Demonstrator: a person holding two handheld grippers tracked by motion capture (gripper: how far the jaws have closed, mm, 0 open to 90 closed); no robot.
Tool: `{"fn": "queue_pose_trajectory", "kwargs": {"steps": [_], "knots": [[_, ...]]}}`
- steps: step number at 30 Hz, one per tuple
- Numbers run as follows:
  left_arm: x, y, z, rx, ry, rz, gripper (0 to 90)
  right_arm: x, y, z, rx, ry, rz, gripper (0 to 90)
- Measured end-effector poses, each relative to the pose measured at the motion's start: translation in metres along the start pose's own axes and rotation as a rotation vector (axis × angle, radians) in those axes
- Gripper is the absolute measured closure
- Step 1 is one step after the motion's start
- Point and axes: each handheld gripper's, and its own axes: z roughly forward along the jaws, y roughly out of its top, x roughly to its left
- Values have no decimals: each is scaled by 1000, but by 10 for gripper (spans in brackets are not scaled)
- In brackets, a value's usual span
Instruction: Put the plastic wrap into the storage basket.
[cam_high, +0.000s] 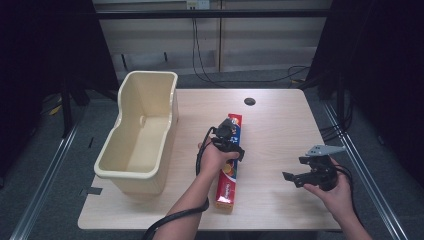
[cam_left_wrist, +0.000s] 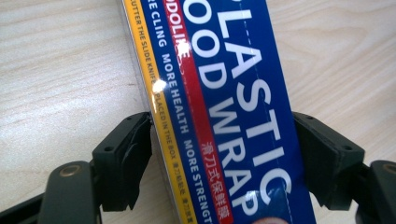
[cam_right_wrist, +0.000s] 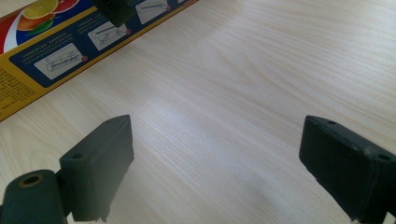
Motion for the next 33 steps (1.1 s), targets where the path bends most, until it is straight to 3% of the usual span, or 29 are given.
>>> {"fn": "queue_pose_trajectory", "kwargs": {"steps": [1, 8, 10, 13, 16, 18, 21, 27, 29, 33], "knots": [[-1, 1, 0, 3, 12, -16, 246, 0, 0, 0, 0, 0, 0, 99], [-8, 5, 4, 32, 76, -11, 265, 0, 0, 0, -1, 4, -7, 99], [-8, 6, 2, 43, 79, -21, 290, 0, 0, -1, -1, 1, -5, 99], [-9, 9, -4, 55, 117, -36, 352, -1, 0, 0, -3, 4, -3, 99], [-5, 8, -8, 67, 128, 2, 397, -1, 0, -1, -5, 5, -4, 99], [-3, 7, -11, 103, 122, 14, 400, -1, 0, -1, -7, 4, -5, 99], [1, 7, -15, 119, 101, 23, 403, 0, 0, 0, -5, 7, -13, 99], [4, 12, -31, 165, 108, 22, 405, 0, 0, 1, 0, 7, -19, 94], [5, 13, -38, 169, 94, 4, 405, 0, 0, 1, -1, 3, -19, 94], [4, 16, -52, 174, 88, 22, 405, 0, 0, 0, -5, 1, -17, 90]]}}
